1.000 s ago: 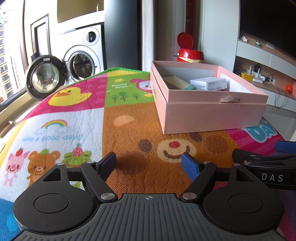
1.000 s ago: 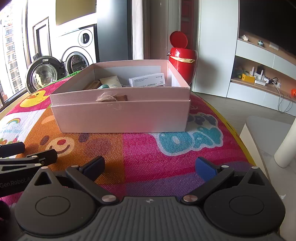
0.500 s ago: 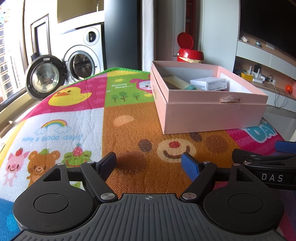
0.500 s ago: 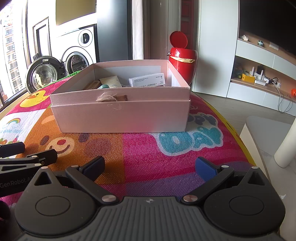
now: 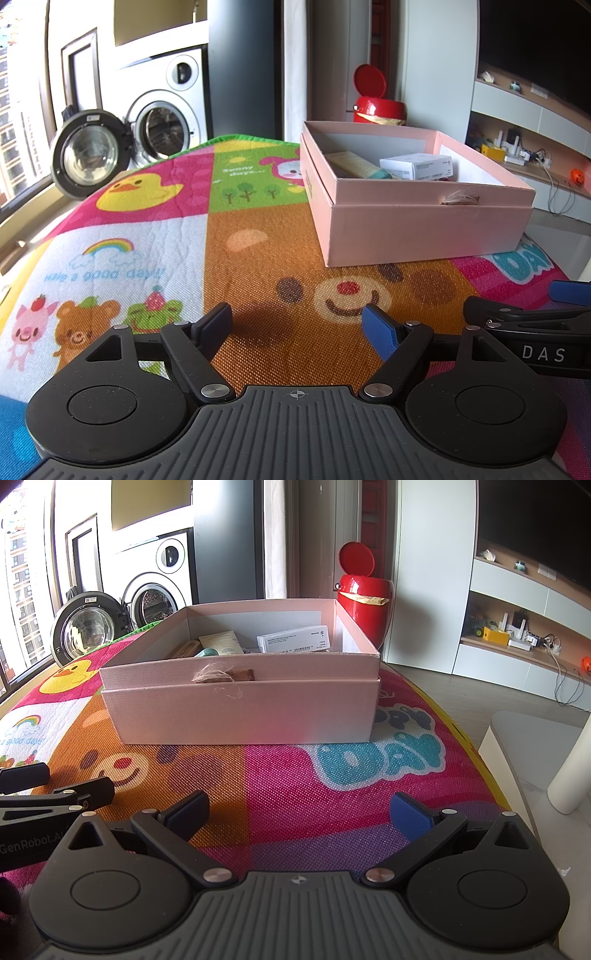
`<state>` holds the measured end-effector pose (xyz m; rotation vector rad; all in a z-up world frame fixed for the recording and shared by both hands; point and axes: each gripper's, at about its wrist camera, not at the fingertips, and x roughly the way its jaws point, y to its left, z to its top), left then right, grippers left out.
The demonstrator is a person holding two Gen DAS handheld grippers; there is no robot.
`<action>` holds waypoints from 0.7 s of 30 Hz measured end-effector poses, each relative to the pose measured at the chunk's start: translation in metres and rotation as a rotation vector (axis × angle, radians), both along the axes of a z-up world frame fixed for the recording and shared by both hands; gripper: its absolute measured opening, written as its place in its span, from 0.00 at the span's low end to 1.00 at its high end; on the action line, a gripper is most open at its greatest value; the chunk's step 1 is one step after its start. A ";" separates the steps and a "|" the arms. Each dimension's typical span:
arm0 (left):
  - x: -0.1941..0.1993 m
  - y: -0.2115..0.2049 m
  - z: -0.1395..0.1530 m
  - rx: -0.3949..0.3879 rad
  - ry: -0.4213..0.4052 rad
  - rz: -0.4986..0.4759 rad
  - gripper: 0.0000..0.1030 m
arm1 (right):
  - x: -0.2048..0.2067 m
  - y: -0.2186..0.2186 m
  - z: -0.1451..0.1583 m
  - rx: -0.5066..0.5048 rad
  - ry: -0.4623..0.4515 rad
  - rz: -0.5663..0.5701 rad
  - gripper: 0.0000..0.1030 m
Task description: Organize rigid objects
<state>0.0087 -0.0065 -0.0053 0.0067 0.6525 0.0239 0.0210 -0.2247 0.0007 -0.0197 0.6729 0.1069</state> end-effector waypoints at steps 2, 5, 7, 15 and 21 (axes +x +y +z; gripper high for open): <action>0.000 0.000 0.000 0.000 0.000 0.000 0.80 | 0.000 0.000 0.000 0.000 0.000 0.000 1.00; 0.000 0.000 0.000 0.003 0.000 0.000 0.80 | 0.000 0.000 0.000 0.000 0.000 0.000 1.00; 0.000 -0.001 0.000 0.001 0.000 0.000 0.80 | 0.000 0.000 0.000 0.000 0.000 0.000 1.00; 0.000 -0.001 0.000 0.000 0.000 0.000 0.80 | 0.000 0.000 0.000 0.000 0.000 0.000 1.00; 0.001 -0.001 0.000 0.000 0.000 0.000 0.80 | 0.000 0.000 0.000 0.000 0.000 0.000 1.00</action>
